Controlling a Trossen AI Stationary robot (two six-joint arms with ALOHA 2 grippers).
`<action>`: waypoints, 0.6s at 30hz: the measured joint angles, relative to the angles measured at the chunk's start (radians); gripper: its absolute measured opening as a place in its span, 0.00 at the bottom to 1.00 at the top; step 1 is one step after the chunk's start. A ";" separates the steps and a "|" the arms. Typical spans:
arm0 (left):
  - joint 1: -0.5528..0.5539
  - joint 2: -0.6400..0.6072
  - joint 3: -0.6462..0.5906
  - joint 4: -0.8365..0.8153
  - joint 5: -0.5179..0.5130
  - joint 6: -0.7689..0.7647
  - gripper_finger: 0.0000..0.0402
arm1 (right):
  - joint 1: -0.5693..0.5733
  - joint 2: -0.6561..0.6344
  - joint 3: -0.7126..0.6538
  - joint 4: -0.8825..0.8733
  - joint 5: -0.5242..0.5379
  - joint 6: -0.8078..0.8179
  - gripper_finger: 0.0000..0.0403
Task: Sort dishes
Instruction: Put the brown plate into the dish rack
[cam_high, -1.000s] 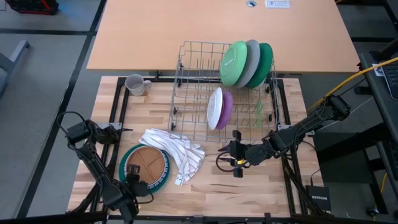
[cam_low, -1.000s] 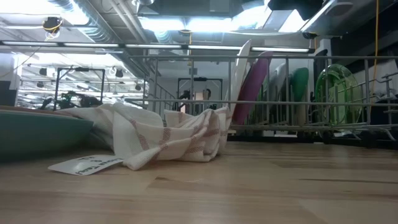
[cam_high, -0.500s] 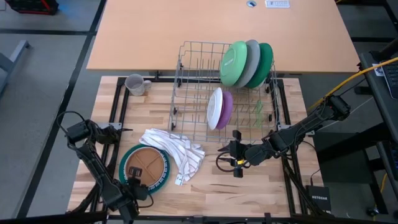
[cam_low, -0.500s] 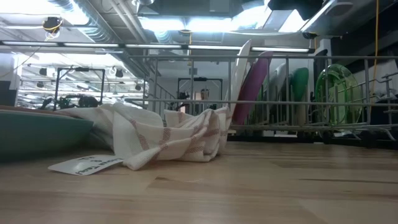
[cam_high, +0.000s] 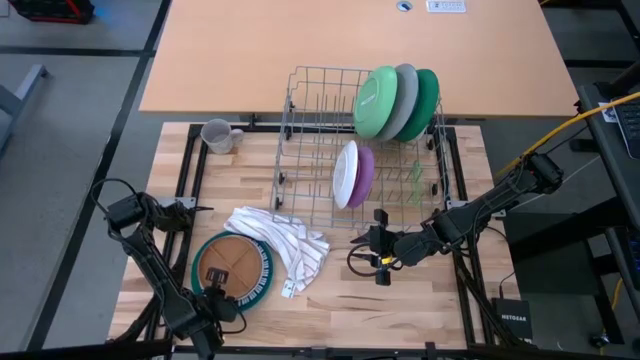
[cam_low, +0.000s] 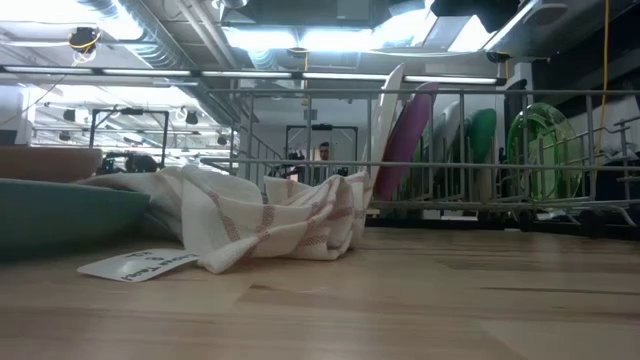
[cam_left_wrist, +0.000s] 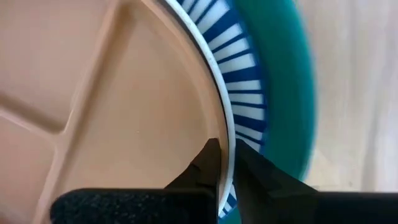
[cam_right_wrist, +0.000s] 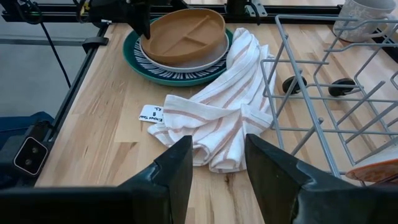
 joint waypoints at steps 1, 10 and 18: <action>0.000 0.000 0.007 0.001 0.005 0.008 0.04 | 0.000 0.000 0.000 0.000 0.000 0.000 0.37; 0.012 0.000 0.063 0.005 -0.009 0.036 0.02 | 0.000 0.006 0.000 0.022 0.000 0.002 0.37; 0.040 0.000 0.063 0.002 -0.017 0.102 0.02 | -0.001 0.153 0.000 0.346 -0.079 -0.292 0.37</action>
